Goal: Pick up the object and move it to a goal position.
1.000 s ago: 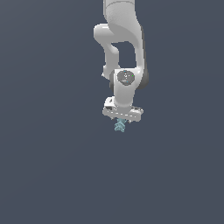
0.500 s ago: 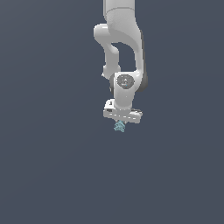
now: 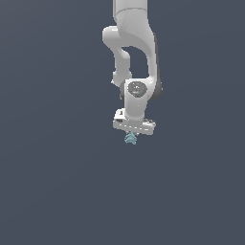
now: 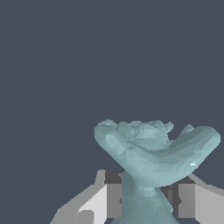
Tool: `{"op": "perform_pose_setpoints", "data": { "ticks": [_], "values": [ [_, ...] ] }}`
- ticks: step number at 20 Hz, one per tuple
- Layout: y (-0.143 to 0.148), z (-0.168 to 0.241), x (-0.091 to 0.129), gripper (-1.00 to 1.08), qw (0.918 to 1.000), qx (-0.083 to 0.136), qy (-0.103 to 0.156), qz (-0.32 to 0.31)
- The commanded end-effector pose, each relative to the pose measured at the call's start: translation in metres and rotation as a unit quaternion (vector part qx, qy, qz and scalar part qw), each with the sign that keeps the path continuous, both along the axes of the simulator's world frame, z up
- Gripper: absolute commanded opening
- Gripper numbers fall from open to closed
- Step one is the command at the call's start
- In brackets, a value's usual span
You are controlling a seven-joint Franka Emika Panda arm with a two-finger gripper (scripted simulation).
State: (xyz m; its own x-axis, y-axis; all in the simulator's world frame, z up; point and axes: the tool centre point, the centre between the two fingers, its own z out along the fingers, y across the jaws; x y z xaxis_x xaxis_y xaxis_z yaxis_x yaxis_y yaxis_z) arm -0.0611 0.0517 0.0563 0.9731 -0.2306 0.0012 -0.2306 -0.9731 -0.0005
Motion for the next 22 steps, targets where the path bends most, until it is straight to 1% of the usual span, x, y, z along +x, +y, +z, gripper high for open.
{"op": "perform_pose_setpoints", "data": {
  "ticks": [1,5,10,14,22],
  "values": [
    [-0.001,0.0,0.002,-1.0,1.0,0.0,0.0,0.0],
    [-0.002,0.001,0.011,-1.0,1.0,0.0,0.0,0.0],
    [-0.005,0.003,0.03,-1.0,1.0,0.0,0.0,0.0],
    [-0.008,0.006,0.051,-1.0,1.0,0.0,0.0,0.0],
    [-0.016,0.011,0.1,-1.0,1.0,0.0,0.0,0.0]
  ]
}}
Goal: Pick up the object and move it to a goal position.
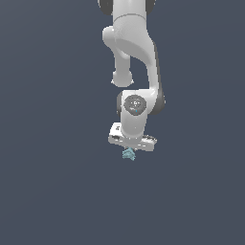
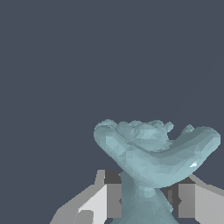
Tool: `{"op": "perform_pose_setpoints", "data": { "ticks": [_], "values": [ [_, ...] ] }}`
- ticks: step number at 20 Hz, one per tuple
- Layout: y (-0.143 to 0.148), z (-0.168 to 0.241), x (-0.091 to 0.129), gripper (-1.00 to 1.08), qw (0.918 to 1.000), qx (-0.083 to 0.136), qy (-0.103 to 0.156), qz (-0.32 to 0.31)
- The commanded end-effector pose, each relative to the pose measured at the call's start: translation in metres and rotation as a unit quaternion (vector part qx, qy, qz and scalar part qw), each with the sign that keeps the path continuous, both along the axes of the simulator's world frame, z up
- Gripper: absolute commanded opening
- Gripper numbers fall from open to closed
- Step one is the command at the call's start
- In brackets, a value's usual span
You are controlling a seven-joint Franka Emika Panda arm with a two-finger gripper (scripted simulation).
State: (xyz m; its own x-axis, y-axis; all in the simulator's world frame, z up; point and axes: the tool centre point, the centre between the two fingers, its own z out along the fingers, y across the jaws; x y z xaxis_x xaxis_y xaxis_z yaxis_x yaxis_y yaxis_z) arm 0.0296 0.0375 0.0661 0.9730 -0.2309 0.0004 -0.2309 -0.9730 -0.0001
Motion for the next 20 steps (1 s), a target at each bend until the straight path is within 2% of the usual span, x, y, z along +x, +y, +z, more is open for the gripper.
{"op": "perform_pose_setpoints", "data": {
  "ticks": [1,10,20],
  "values": [
    [-0.002,0.002,0.015,-1.0,1.0,0.0,0.0,0.0],
    [-0.008,0.006,0.058,-1.0,1.0,0.0,0.0,0.0],
    [-0.011,0.008,0.079,-1.0,1.0,0.0,0.0,0.0]
  ]
}}
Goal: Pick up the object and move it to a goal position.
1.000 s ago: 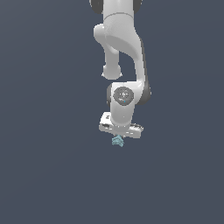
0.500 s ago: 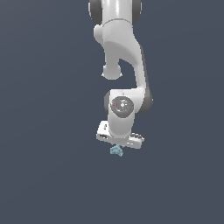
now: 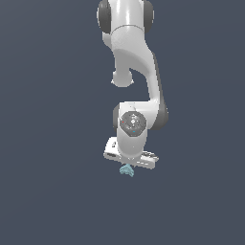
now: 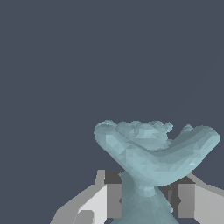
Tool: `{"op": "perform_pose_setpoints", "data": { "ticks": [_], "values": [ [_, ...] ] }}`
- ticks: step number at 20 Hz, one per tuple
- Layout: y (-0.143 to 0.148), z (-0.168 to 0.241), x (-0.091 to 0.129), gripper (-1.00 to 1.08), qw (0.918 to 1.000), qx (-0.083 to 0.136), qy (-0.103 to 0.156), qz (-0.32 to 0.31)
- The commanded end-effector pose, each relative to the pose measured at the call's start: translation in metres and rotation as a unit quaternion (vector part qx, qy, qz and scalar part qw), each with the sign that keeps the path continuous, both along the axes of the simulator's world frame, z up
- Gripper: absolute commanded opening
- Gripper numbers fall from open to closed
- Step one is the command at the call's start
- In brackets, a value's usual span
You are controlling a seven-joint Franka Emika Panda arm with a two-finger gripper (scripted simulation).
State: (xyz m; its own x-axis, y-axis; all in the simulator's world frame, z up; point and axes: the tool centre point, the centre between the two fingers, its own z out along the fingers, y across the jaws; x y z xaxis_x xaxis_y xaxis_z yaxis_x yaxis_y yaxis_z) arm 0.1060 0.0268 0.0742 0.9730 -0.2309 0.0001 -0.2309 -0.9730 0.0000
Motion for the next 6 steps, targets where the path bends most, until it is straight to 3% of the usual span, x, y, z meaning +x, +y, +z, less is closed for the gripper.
{"op": "perform_pose_setpoints", "data": {
  "ticks": [1,6],
  "values": [
    [-0.0002,0.0004,0.0029,-1.0,1.0,0.0,0.0,0.0],
    [-0.0002,0.0004,0.0035,-1.0,1.0,0.0,0.0,0.0]
  ]
}}
